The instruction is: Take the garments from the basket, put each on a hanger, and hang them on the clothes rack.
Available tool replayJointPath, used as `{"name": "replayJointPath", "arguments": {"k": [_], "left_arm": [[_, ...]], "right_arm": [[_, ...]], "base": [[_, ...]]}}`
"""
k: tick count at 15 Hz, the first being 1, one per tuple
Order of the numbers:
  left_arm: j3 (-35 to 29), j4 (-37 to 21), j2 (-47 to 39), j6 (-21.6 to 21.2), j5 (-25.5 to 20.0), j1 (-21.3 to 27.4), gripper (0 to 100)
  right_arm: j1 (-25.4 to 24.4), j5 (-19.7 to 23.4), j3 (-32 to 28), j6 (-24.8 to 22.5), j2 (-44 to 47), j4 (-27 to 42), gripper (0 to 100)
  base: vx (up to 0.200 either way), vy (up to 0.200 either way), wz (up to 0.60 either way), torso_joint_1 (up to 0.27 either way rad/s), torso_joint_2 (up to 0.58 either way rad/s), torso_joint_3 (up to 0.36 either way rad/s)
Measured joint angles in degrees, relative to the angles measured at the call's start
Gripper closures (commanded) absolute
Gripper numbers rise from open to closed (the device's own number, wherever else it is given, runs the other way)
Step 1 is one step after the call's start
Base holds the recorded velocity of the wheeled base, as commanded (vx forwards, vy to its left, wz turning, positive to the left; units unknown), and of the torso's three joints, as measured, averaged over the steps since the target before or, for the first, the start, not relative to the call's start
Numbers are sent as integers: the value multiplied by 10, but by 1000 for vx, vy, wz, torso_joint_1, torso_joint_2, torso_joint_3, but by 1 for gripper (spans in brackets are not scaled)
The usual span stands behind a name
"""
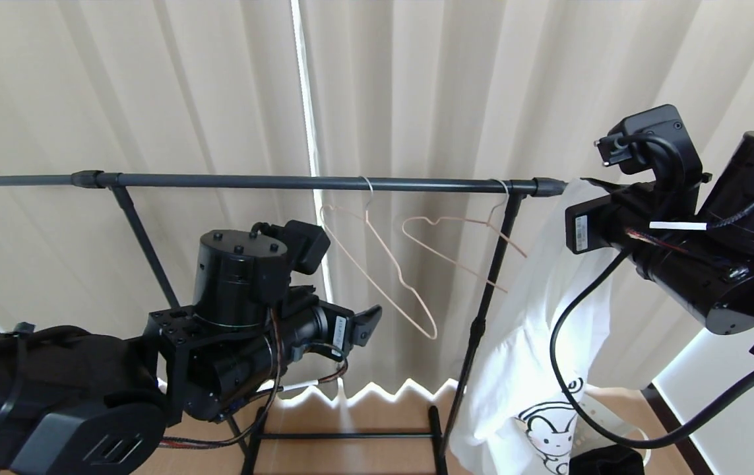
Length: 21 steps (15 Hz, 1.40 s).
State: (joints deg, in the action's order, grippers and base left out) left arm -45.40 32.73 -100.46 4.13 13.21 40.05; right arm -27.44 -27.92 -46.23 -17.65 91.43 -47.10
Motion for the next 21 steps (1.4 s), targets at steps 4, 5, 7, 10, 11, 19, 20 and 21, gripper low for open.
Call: {"name": "replayJointPath", "arguments": {"k": [4,5,7,10,11,19,20,21], "left_arm": [[-84,-2,-60,1,60,-9,0],[-110,-4,-77,1,62,-13,0],[-168,-19,-114,8,66,-26,0],[-256,-61,-164,42,70,-36,0],[-289,-77,-181,59,74,-41,0],[-454,-165,-295,95,107,-54,0],[-457,-169,-303,95,113,-55,0],[-457,-173,-307,95,119,-55,0]], "right_arm": [[-1,0,-1,-7,-1,-2,100],[-3,0,-1,-8,-3,-2,100],[-14,0,3,-16,-7,-2,100],[-41,6,20,-29,-14,-1,100],[-50,7,23,-29,-15,-2,100],[-58,9,25,-35,-9,-1,100],[-59,10,25,-35,-9,-2,100],[-59,10,25,-35,-8,-2,100]], "base": [[0,0,0,0,0,0],[0,0,0,0,0,0],[0,0,0,0,0,0],[0,0,0,0,0,0],[0,0,0,0,0,0],[0,0,0,0,0,0],[0,0,0,0,0,0],[0,0,0,0,0,0]]}}
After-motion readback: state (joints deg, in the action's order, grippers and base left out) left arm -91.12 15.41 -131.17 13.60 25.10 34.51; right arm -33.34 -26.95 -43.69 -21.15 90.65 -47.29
